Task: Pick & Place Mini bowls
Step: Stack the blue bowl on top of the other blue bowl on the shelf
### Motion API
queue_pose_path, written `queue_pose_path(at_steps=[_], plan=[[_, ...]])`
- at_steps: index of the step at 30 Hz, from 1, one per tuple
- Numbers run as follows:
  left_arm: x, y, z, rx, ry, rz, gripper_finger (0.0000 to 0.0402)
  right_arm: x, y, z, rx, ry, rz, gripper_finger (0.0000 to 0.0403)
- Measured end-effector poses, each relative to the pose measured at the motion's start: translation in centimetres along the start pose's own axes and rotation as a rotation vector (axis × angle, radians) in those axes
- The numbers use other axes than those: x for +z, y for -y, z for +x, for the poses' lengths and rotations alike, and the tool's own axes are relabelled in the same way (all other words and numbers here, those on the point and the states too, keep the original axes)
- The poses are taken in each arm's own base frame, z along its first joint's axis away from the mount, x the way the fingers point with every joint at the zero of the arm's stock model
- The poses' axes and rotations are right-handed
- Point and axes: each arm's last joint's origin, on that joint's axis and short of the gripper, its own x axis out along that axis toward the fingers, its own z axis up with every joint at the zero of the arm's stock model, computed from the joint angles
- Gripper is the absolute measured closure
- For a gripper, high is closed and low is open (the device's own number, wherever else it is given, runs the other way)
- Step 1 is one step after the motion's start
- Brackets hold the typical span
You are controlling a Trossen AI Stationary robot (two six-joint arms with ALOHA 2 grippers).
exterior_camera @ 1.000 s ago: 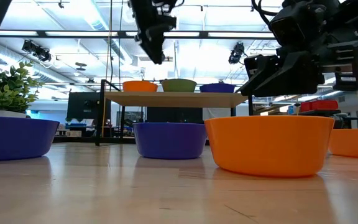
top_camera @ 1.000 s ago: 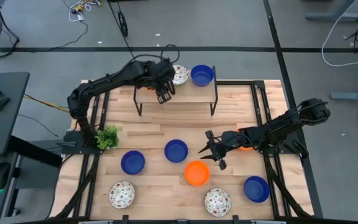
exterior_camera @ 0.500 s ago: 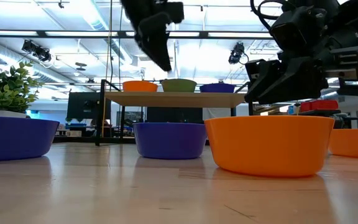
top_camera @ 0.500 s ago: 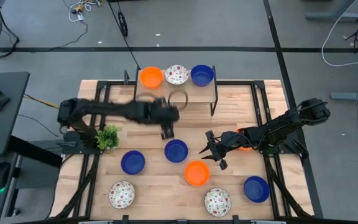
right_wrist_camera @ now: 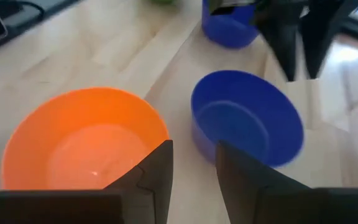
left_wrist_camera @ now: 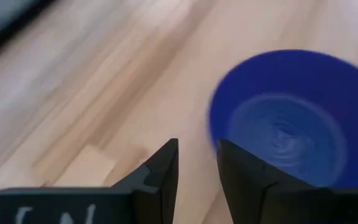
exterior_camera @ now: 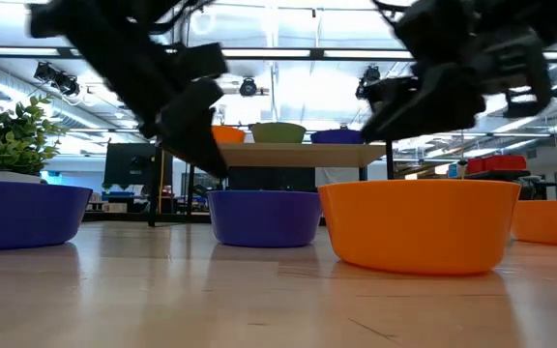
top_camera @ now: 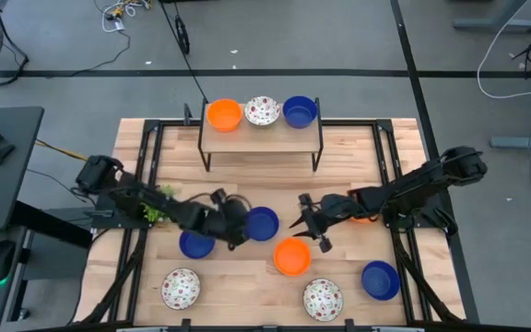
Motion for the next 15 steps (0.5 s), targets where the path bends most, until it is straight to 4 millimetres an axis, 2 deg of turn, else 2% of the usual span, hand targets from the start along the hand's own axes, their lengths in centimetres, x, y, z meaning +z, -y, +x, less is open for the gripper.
queue_pose_path(at_steps=[4, 10, 15], plan=[[-2.5, -0.5, -0.1, 0.034, -0.015, -0.051, 0.0287, 1.5, 0.6, 2.5, 0.057, -0.147, -0.085, 0.0276], [-6.0, -1.4, 0.4, -0.028, 0.004, -0.137, 0.0287, 4.1, 1.6, 5.9, 0.104, -0.270, -0.229, 0.0259], [-7.1, -1.9, 0.5, -0.063, 0.076, -0.208, 0.0287, 5.3, 2.1, 7.5, 0.139, -0.325, -0.319, 0.0256]])
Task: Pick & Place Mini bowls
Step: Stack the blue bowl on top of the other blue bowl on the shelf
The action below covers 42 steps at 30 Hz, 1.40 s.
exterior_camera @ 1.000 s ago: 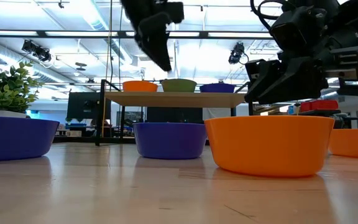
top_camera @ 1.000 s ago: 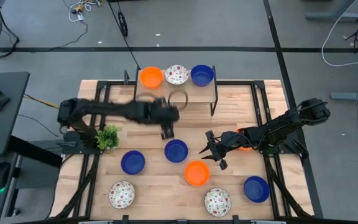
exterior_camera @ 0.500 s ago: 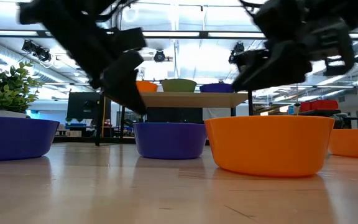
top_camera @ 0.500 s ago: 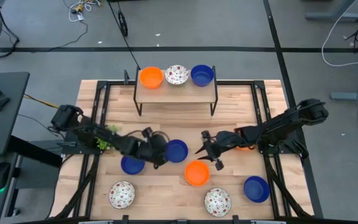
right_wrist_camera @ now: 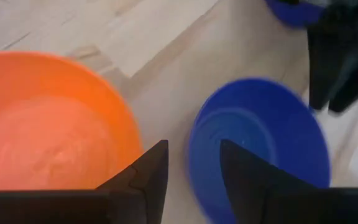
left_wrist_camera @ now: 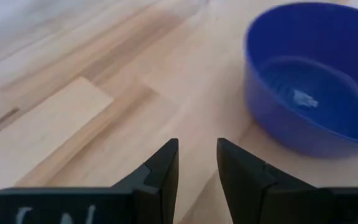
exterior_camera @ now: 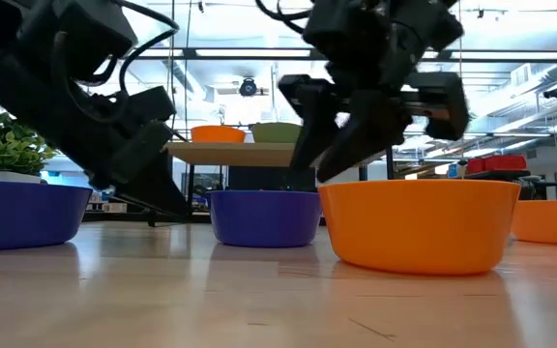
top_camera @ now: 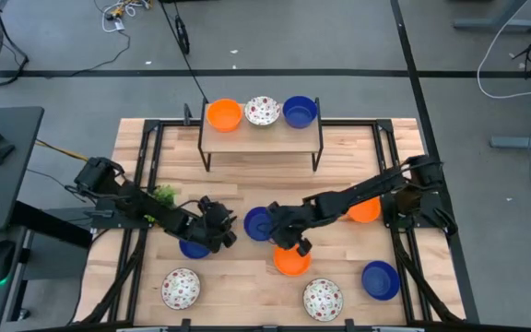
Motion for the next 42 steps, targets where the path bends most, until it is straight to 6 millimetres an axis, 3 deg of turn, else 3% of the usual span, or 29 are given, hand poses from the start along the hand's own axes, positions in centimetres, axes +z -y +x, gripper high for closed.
queue_pose_path(at_steps=[10, 20, 24, 29, 34, 38, 42], plan=[[0.3, 0.2, 0.0, -0.010, 0.042, -0.026, 0.0287, -0.9, 0.9, 1.9, 0.027, -0.060, -0.001, 0.0289], [0.5, 0.4, 0.0, -0.025, 0.058, -0.049, 0.0287, -1.5, 1.3, 1.7, 0.041, -0.085, 0.025, 0.0391], [0.5, 0.4, 0.0, -0.027, 0.060, -0.052, 0.0287, -1.3, 0.9, 0.4, 0.058, -0.118, 0.044, 0.0392], [0.6, 0.5, 0.0, -0.030, 0.074, -0.064, 0.0287, -0.5, 0.6, -4.2, 0.032, -0.140, 0.055, 0.0398], [1.6, 1.0, 0.1, -0.069, 0.139, -0.058, 0.0287, 0.7, 1.4, -11.4, -0.161, -0.036, 0.052, 0.0397], [3.1, 1.3, 0.5, -0.161, 0.192, -0.043, 0.0287, 0.3, 3.8, -17.7, -0.410, 0.010, 0.125, 0.0399], [4.8, 1.0, 1.4, -0.248, 0.232, -0.018, 0.0287, -1.6, 7.4, -22.8, -0.573, -0.001, 0.239, 0.0401]])
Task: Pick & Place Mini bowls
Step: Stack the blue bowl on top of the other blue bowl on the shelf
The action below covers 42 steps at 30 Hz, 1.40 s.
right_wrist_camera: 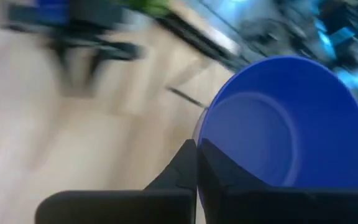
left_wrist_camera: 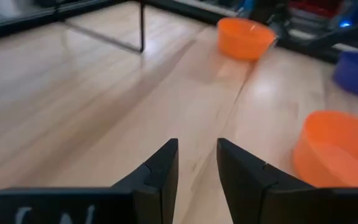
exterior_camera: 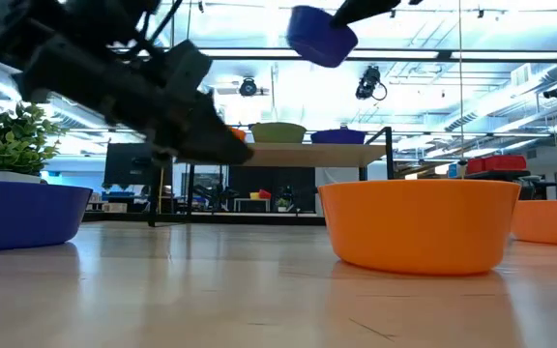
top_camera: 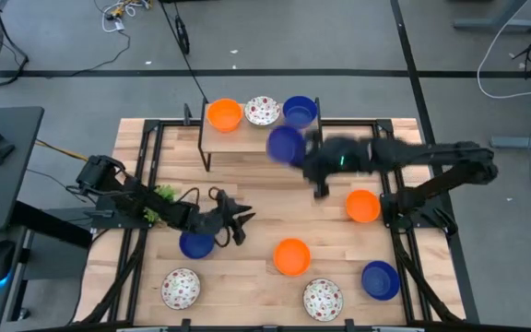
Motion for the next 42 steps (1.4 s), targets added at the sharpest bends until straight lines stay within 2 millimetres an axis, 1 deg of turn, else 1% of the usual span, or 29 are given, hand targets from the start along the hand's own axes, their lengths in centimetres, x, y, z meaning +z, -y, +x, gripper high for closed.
queue_pose_path(at_steps=[3, 5, 8, 12, 17, 21, 29, 42], plan=[[0.9, -0.7, 0.7, -0.030, 0.023, -0.001, 0.0287, -1.6, 3.8, -0.2, -0.061, -0.092, 0.054, 0.0401], [1.1, -1.2, 1.1, -0.032, 0.024, -0.010, 0.0287, -3.0, 5.6, 0.3, -0.047, -0.149, 0.078, 0.0401], [1.3, -1.6, 1.3, -0.029, 0.019, -0.015, 0.0287, -4.9, 7.6, 1.4, -0.027, -0.226, 0.108, 0.0402], [1.2, -1.5, 1.3, -0.036, 0.019, -0.015, 0.0287, -7.3, 9.2, 3.4, 0.013, -0.303, 0.150, 0.0402], [1.2, -1.5, 1.3, -0.035, 0.018, -0.015, 0.0287, -9.3, 9.8, 5.8, 0.054, -0.375, 0.161, 0.0399], [1.2, -1.5, 1.3, -0.035, 0.017, -0.014, 0.0287, -10.0, 10.0, 6.6, 0.063, -0.400, 0.175, 0.0398], [1.1, -1.4, 1.2, -0.039, 0.014, -0.011, 0.0287, -10.1, 10.0, 6.7, 0.075, -0.387, 0.224, 0.0394], [1.1, -1.2, 1.1, -0.043, 0.013, -0.007, 0.0287, -10.2, 10.2, 6.9, 0.073, -0.375, 0.255, 0.0356]])
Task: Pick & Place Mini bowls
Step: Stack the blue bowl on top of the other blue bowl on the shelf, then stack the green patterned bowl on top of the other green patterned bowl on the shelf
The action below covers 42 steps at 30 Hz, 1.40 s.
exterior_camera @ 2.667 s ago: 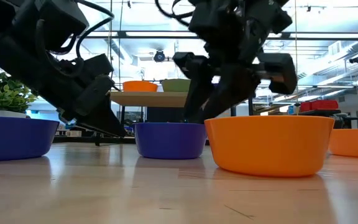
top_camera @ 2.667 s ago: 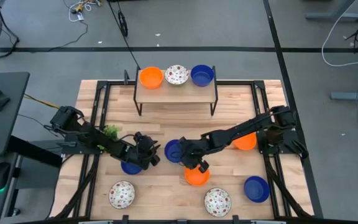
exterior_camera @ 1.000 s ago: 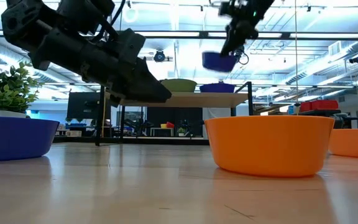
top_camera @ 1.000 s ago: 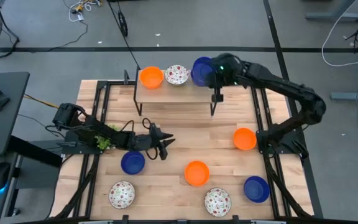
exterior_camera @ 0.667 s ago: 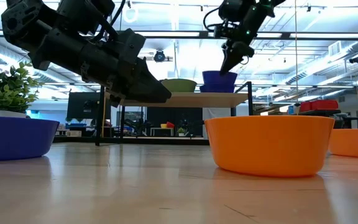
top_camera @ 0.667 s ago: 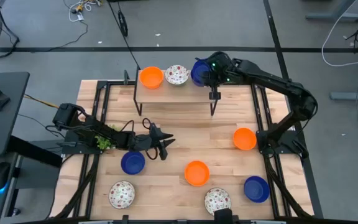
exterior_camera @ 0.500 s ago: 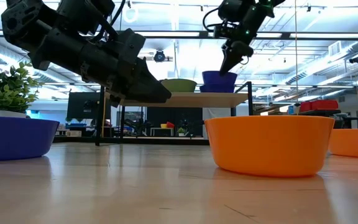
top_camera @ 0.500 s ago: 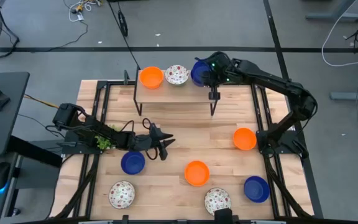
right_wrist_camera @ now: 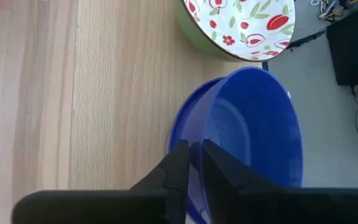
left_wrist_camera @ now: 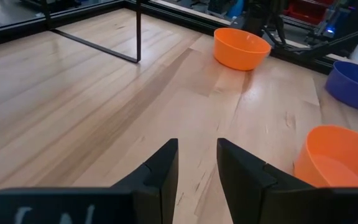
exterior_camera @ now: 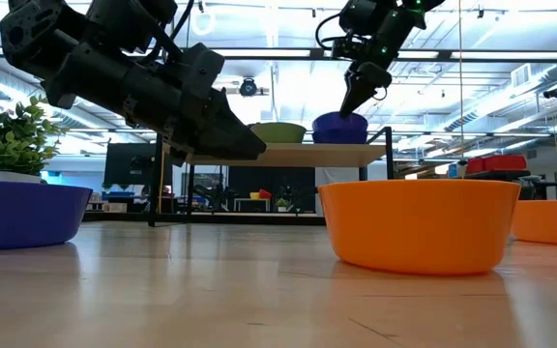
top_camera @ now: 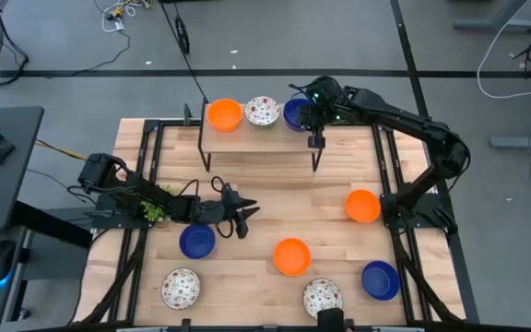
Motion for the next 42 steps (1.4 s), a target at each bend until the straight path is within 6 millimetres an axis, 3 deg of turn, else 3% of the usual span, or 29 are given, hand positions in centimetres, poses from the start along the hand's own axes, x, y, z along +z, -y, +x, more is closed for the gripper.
queue_pose_path(at_steps=[12, 16, 20, 24, 33, 42], plan=[[0.0, 0.0, 0.0, -0.001, -0.001, 0.001, 0.0287, 0.2, 0.1, 0.0, -0.013, 0.018, 0.006, 0.0277], [0.0, 0.1, 0.0, -0.004, -0.002, 0.002, 0.0287, 0.6, -0.3, -0.3, -0.012, 0.036, 0.028, 0.0274], [-0.1, 0.1, -0.1, -0.005, -0.006, 0.005, 0.0287, 1.5, -2.1, -1.1, 0.027, 0.050, 0.090, 0.0286], [-0.1, 0.1, -0.1, -0.004, -0.009, 0.007, 0.0287, 2.8, -5.5, -2.2, 0.107, 0.050, 0.041, 0.0302], [-0.3, 0.4, -0.3, -0.019, -0.017, 0.018, 0.0287, 4.8, -15.4, -4.2, 0.330, 0.042, -0.119, 0.0336], [-0.4, 0.6, -0.4, -0.022, -0.019, 0.052, 0.0287, 0.9, -25.5, -2.4, 0.631, -0.079, -0.210, 0.0355]])
